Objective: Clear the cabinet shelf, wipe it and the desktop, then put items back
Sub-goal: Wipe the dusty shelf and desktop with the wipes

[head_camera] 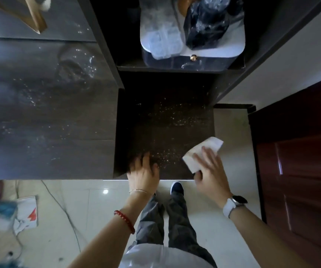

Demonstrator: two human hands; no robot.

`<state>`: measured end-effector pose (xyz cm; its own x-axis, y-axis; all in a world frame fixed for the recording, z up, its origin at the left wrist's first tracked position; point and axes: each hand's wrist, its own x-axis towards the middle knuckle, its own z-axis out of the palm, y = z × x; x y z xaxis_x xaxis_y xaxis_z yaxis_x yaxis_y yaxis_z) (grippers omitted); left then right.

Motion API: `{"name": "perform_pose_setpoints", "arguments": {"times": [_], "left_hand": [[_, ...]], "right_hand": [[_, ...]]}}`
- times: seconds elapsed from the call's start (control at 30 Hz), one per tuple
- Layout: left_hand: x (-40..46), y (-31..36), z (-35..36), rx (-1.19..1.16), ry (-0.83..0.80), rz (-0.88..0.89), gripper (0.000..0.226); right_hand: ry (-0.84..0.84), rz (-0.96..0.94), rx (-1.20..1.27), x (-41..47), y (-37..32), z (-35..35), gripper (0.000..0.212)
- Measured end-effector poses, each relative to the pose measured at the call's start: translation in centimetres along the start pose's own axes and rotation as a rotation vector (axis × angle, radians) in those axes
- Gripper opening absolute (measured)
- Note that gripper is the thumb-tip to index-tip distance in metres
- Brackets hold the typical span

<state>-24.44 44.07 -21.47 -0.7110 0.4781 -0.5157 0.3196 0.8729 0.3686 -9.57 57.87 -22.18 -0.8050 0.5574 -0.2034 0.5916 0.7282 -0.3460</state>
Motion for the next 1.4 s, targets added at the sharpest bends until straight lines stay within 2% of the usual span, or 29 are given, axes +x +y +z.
{"name": "perform_pose_setpoints", "arguments": {"times": [0.07, 0.13, 0.23, 0.33, 0.53, 0.57, 0.6, 0.67, 0.7, 0.73, 0.77, 0.87, 0.9, 0.93, 0.97, 1.07, 1.1, 1.13, 1.17, 1.27, 1.3, 1.33, 1.4], "left_hand": [[0.5, -1.1, 1.4, 0.059, 0.028, 0.009, 0.051], [1.0, -2.2, 2.5, 0.085, 0.086, 0.061, 0.051], [1.9, -3.3, 4.3, 0.092, 0.158, 0.086, 0.057], [2.7, -3.9, 5.9, 0.087, 0.254, 0.074, 0.059], [3.2, -4.3, 7.1, 0.174, 0.336, 0.094, 0.058], [3.3, -4.4, 7.1, 0.186, 0.346, 0.099, 0.058], [3.3, -4.6, 7.1, 0.198, 0.353, 0.106, 0.058], [3.2, -4.9, 7.0, 0.215, 0.359, 0.121, 0.057], [3.2, -5.0, 7.0, 0.222, 0.366, 0.130, 0.057], [3.2, -5.1, 7.1, 0.228, 0.373, 0.135, 0.057], [3.1, -5.0, 7.1, 0.231, 0.376, 0.131, 0.057], [3.4, -4.7, 7.2, 0.236, 0.392, 0.104, 0.057], [3.4, -4.7, 7.2, 0.234, 0.391, 0.098, 0.057], [3.4, -4.6, 7.2, 0.232, 0.390, 0.095, 0.057], [3.3, -4.5, 7.2, 0.232, 0.392, 0.094, 0.058], [3.3, -3.7, 6.5, 0.216, 0.414, 0.097, 0.058], [3.7, -3.3, 6.0, 0.201, 0.424, 0.104, 0.058], [4.2, -2.9, 5.6, 0.185, 0.437, 0.114, 0.059], [4.9, -2.6, 5.1, 0.170, 0.444, 0.122, 0.059], [7.5, -2.0, 4.2, 0.150, 0.395, 0.106, 0.062], [8.1, -1.9, 4.2, 0.156, 0.382, 0.099, 0.063], [8.4, -1.9, 4.3, 0.170, 0.370, 0.098, 0.063], [8.5, -2.1, 4.5, 0.205, 0.362, 0.111, 0.062]], "right_hand": [[-0.124, -0.088, -0.098, -0.6, 0.6, 1.8, 0.055], [-0.073, -0.086, -0.097, -0.5, 0.8, 2.9, 0.053], [0.049, 0.068, -0.115, 1.6, 0.0, 4.5, 0.053], [0.028, 0.275, -0.088, 4.4, -1.4, 6.3, 0.060], [0.166, 0.312, -0.150, 11.7, 1.5, 5.6, 0.062], [0.149, 0.238, -0.140, 11.7, 0.9, 5.7, 0.062], [0.092, 0.076, -0.141, 10.6, 0.0, 6.3, 0.062], [-0.089, -0.413, -0.181, 6.1, -1.6, 7.3, 0.062], [-0.167, -0.589, -0.232, 5.0, -1.4, 6.9, 0.062], [-0.212, -0.673, -0.266, 5.7, -0.4, 6.2, 0.061], [-0.206, -0.643, -0.287, 7.4, 0.8, 5.6, 0.062], [-0.038, -0.143, -0.259, 14.4, 2.4, 3.6, 0.065], [0.012, -0.030, -0.250, 15.1, 1.9, 3.5, 0.065], [0.027, -0.002, -0.241, 14.6, 1.1, 4.0, 0.065], [-0.003, -0.067, -0.234, 13.1, 0.3, 5.0, 0.063], [-0.217, -0.567, -0.275, 7.9, 0.2, 5.2, 0.061], [-0.250, -0.667, -0.317, 8.9, 1.3, 4.5, 0.062], [-0.225, -0.662, -0.342, 11.0, 2.2, 4.1, 0.063], [-0.187, -0.536, -0.352, 13.5, 2.6, 3.9, 0.064], [0.104, 0.101, -0.153, 18.7, 1.0, 3.8, 0.066], [0.121, 0.154, -0.108, 18.6, -0.5, 4.4, 0.066], [0.081, 0.072, -0.093, 17.6, -1.8, 5.0, 0.066], [-0.101, -0.348, -0.208, 14.4, -2.0, 5.8, 0.065]]}}
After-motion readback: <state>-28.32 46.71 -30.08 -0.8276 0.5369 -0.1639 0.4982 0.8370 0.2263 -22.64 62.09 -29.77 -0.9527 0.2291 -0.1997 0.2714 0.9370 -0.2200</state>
